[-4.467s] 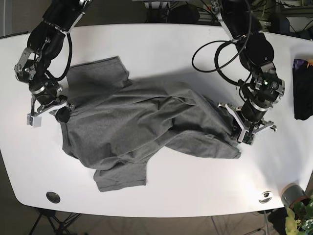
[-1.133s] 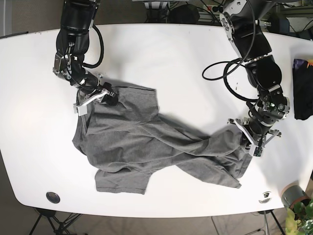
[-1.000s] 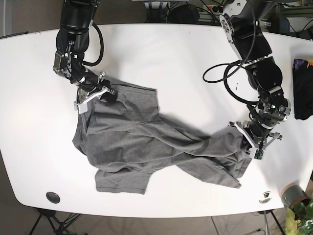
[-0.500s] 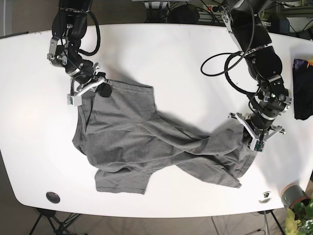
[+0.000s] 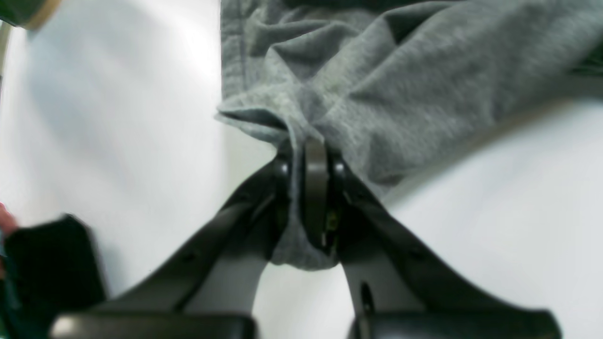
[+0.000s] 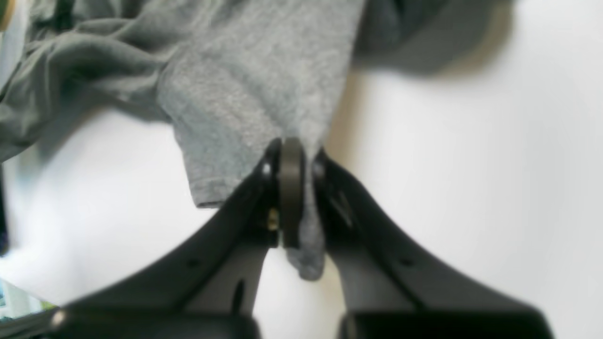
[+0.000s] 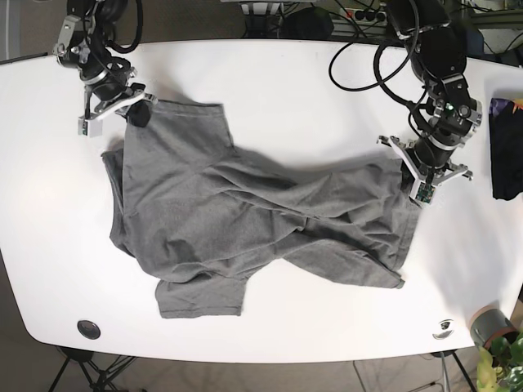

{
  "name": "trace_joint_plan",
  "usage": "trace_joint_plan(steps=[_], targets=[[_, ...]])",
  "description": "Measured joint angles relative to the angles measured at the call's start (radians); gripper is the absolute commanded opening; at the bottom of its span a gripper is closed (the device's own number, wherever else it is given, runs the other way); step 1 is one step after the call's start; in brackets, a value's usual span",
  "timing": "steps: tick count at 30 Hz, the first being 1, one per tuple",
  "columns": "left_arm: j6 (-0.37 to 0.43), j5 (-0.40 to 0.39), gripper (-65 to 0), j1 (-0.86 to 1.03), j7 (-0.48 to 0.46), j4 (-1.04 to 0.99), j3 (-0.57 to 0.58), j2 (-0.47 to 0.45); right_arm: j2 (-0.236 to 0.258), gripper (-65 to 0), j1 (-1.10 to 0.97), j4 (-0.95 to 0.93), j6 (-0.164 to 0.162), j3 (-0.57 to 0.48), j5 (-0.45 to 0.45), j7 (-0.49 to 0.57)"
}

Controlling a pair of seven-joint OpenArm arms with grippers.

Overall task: Fold the T-shirt properly
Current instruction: 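Pull the held edges apart with both grippers to spread the shirt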

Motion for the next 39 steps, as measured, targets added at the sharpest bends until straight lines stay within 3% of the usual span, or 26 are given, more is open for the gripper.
trace_joint_plan(steps=[5, 11, 24, 31, 39], targets=[[0.000, -0.089, -65.0, 0.073, -0.002, 0.016, -0.031, 0.002, -0.015, -62.9, -0.082, 0.061, 0.013, -0.006, 0.010, -0.001], [0.000, -0.108, -65.0, 0.089, -0.001, 0.016, -0.044, -0.002, -0.037, -62.8, -0.076, 0.059, 0.011, -0.008, 0.006, -0.007], [0.003, -0.110, -65.0, 0.089, -0.003, 0.016, -0.041, 0.001, -0.026, -62.6, 0.035, -0.166, 0.007, -0.007, 0.006, -0.002], [0.004, -0.110, -65.0, 0.089, -0.002, 0.016, -0.041, 0.001, -0.030, -62.8, 0.021, -0.161, 0.009, -0.008, 0.005, -0.003], [0.004, -0.110, -65.0, 0.060, -0.001, 0.015, -0.041, 0.001, -0.028, -62.8, 0.041, -0.024, 0.010, -0.007, 0.008, -0.007]])
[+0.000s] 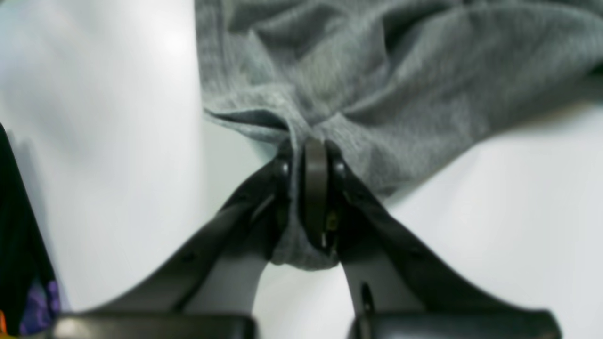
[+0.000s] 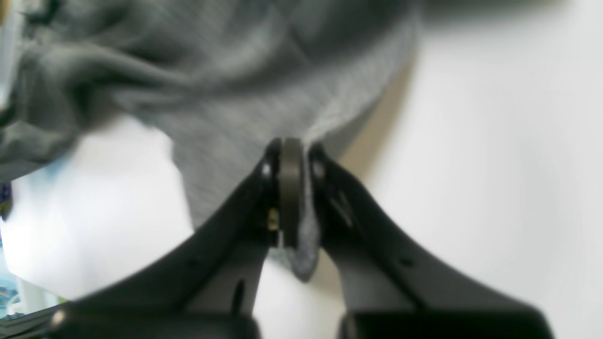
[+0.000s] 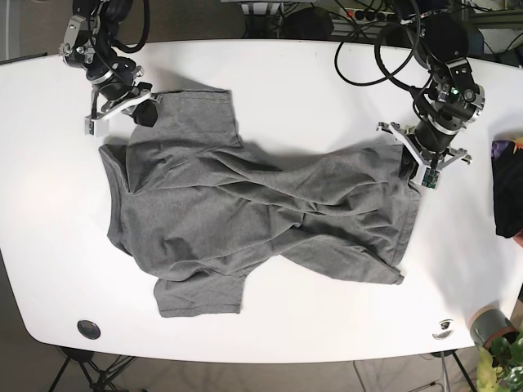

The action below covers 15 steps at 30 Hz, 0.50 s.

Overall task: Fold the T-shirt properly
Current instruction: 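Pull the held edges apart with both grippers to spread the shirt, then lift the shirt with both grippers and swing it down onto the table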

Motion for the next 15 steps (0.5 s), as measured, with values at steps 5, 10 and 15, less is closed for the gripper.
trace_joint_plan(steps=[5, 10, 15], targets=[[-0.001, 0.003, -65.0, -0.058, 0.003, 0.002, 0.000, 0.000, 0.005, -62.9, 0.088, 0.037, -0.007, -0.001, 0.001, 0.000], [0.003, 0.004, -65.0, -0.159, 0.002, 0.003, 0.005, 0.000, 0.024, -62.9, 0.224, 0.022, -0.006, -0.001, -0.002, -0.055], [0.051, 0.025, -65.0, -0.235, 0.002, 0.002, 0.053, 0.007, 0.045, -62.9, 0.348, -0.025, -0.053, 0.001, -0.005, -0.079]])
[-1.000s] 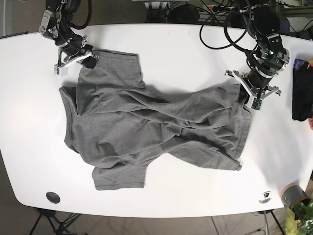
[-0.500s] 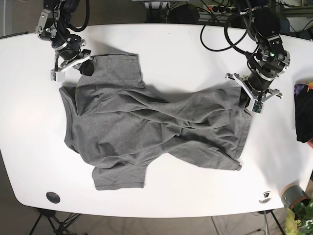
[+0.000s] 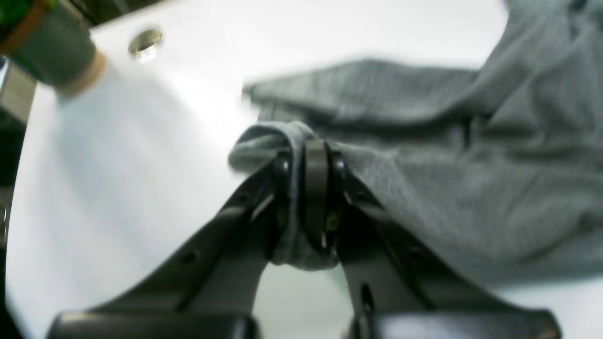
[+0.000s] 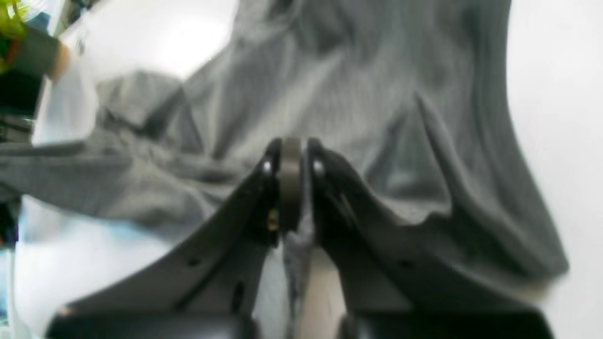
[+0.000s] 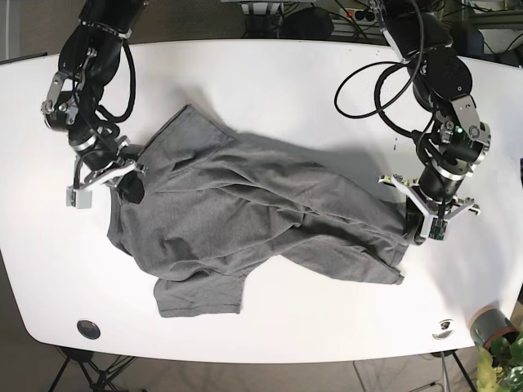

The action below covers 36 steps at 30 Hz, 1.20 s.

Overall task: Fold the T-shirt properly
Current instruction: 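Lift the shirt with both grippers and swing it down onto the table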

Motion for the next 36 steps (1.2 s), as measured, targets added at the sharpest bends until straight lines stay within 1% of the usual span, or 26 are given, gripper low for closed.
trace_joint_plan(steps=[4, 8, 12, 14, 17, 22, 27, 29, 31, 32, 35, 36], targets=[[0.031, 0.016, -65.0, -0.068, 0.002, -0.002, 0.018, 0.006, 0.026, -62.9, 0.097, -0.064, -0.020, 0.000, -0.002, -0.009], [0.038, 0.022, -65.0, -0.147, 0.004, -0.005, 0.027, 0.001, 0.064, -62.9, 0.187, -0.131, -0.018, -0.002, 0.000, -0.011], [0.096, 0.018, -65.0, -0.208, 0.000, -0.019, 0.063, -0.002, 0.109, -62.9, 0.283, -0.183, -0.015, -0.002, 0.002, -0.013], [0.107, 0.010, -65.0, -0.234, 0.001, -0.043, 0.069, -0.001, 0.129, -62.9, 0.325, -0.207, -0.014, -0.004, 0.003, -0.010], [0.124, 0.023, -65.0, -0.298, 0.016, -0.088, 0.069, -0.002, 0.177, -62.9, 0.409, -0.259, -0.019, -0.051, -0.004, -0.011], [0.128, 0.019, -65.0, -0.418, 0.015, -0.158, 0.068, -0.003, 0.220, -62.9, 0.536, -0.330, -0.014, -0.098, 0.005, -0.019], [0.127, 0.018, -65.0, -0.570, 0.015, -0.270, 0.069, -0.003, 0.293, -62.9, 0.696, -0.435, -0.012, -0.156, 0.000, -0.019], [0.129, 0.020, -65.0, -0.628, 0.015, -0.320, 0.069, -0.001, 0.308, -62.9, 0.757, -0.472, -0.017, -0.178, -0.006, -0.016], [0.127, 0.022, -65.0, -0.692, 0.016, -0.363, 0.070, -0.002, 0.322, -62.9, 0.829, -0.510, -0.011, -0.212, 0.002, -0.018], [0.128, 0.021, -65.0, -0.713, 0.016, -0.377, 0.070, -0.001, 0.327, -62.9, 0.851, -0.521, -0.014, -0.223, 0.004, -0.015], [0.127, 0.023, -65.0, -0.800, 0.016, -0.423, 0.068, -0.002, 0.346, -62.9, 0.954, -0.571, -0.004, -0.266, 0.008, -0.021], [0.129, 0.023, -65.0, -0.825, 0.015, -0.439, 0.068, -0.002, 0.353, -62.9, 0.983, -0.588, -0.007, -0.277, 0.007, -0.017]])
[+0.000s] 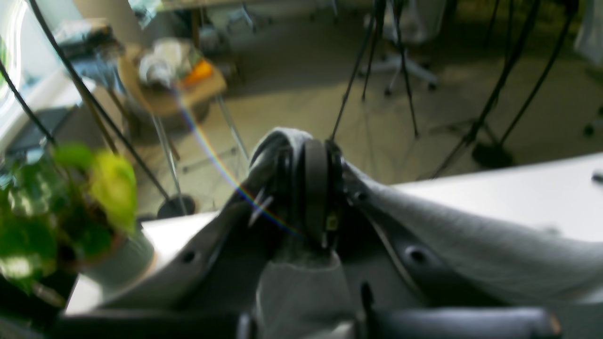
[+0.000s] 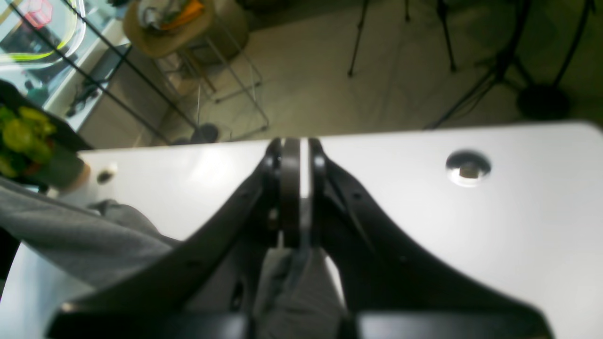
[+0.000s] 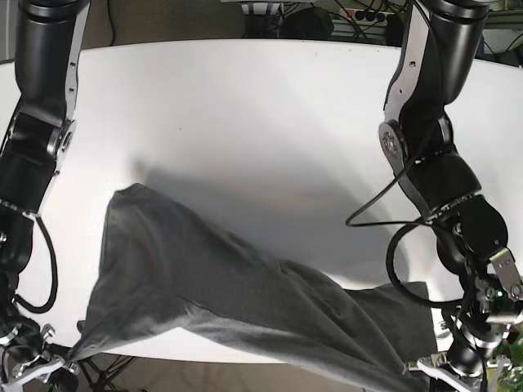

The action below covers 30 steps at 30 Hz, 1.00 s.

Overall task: Fold the T-shirt properly
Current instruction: 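Lift the shirt with both grippers and swing it down onto the table, then move the right gripper to grasp the shirt's crumpled edge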

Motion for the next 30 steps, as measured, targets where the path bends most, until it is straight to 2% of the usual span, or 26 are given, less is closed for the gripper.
trace_joint_plan(steps=[3, 8, 10, 13, 15, 17, 19, 24, 27, 29, 30], targets=[[0.008, 0.000, -65.0, -0.076, 0.000, -0.031, 0.001, 0.000, 0.029, -62.9, 0.098, -0.041, -0.008, -0.034, -0.005, 0.000], [0.011, -0.003, -65.0, -0.145, -0.008, -0.032, 0.035, -0.003, 0.069, -62.9, 0.201, -0.045, -0.003, -0.099, 0.000, 0.008], [0.011, -0.003, -65.0, -0.139, -0.010, -0.014, 0.062, -0.008, 0.075, -62.9, 0.204, -0.039, -0.003, -0.104, 0.006, -0.004], [0.011, -0.011, -65.0, -0.082, 0.045, 0.045, 0.075, -0.005, 0.085, -62.9, 0.162, -0.038, 0.002, -0.104, 0.008, -0.035], [0.005, -0.022, -65.0, -0.018, 0.057, 0.088, 0.076, -0.004, 0.086, -62.9, 0.098, -0.036, 0.003, -0.073, 0.014, -0.035], [0.005, -0.010, -65.0, 0.046, 0.067, 0.121, 0.076, -0.005, 0.077, -62.9, 0.024, -0.028, 0.001, -0.011, 0.006, -0.039], [0.010, -0.002, -65.0, 0.109, 0.084, 0.158, 0.075, -0.007, 0.068, -62.8, -0.048, -0.022, -0.016, 0.030, -0.014, -0.044], [0.007, -0.014, -65.0, 0.222, 0.077, 0.230, 0.076, -0.005, 0.022, -62.5, -0.188, -0.001, -0.004, 0.092, -0.003, -0.050], [0.008, -0.016, -65.0, 0.304, 0.070, 0.272, 0.075, -0.013, -0.019, -62.3, -0.277, 0.031, -0.011, 0.120, -0.010, -0.035], [0.004, -0.023, -65.0, 0.371, 0.070, 0.303, 0.077, -0.038, -0.048, -60.7, -0.333, 0.044, -0.008, 0.123, -0.007, -0.034], [0.001, -0.023, -65.0, 0.397, 0.072, 0.315, 0.077, -0.047, -0.059, -57.2, -0.354, 0.046, -0.008, 0.122, -0.006, -0.036]])
